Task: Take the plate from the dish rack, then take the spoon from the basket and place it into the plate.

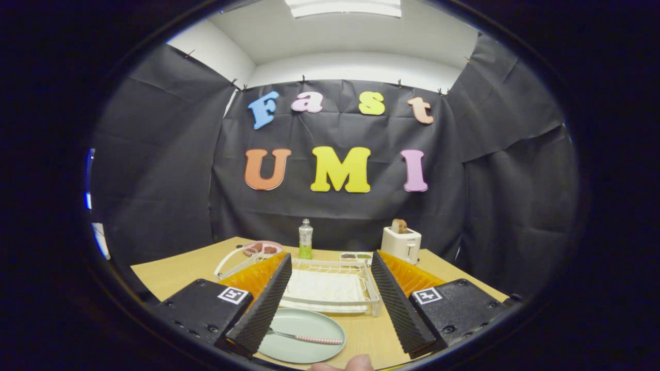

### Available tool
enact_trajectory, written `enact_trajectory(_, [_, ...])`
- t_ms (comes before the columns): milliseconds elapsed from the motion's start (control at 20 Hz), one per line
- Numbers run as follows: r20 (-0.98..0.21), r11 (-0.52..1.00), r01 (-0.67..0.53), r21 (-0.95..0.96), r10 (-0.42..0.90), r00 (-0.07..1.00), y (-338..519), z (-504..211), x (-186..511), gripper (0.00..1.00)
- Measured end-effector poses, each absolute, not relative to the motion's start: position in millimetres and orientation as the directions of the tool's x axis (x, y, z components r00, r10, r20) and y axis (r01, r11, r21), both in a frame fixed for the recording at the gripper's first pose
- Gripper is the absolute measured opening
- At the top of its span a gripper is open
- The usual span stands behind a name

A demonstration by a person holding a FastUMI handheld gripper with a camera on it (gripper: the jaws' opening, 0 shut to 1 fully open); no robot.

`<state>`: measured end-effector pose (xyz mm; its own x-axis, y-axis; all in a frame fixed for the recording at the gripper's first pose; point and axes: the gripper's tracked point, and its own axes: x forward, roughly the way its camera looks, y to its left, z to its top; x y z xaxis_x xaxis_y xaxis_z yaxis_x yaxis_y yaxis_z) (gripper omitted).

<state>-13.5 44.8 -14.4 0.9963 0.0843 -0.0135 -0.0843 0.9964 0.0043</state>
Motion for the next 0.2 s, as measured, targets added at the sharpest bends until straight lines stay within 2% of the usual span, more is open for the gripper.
enact_trajectory(200, [0.002,0.998,-0.067,0.019,0.067,0.998,49.1,-6.1,-15.1,1.00])
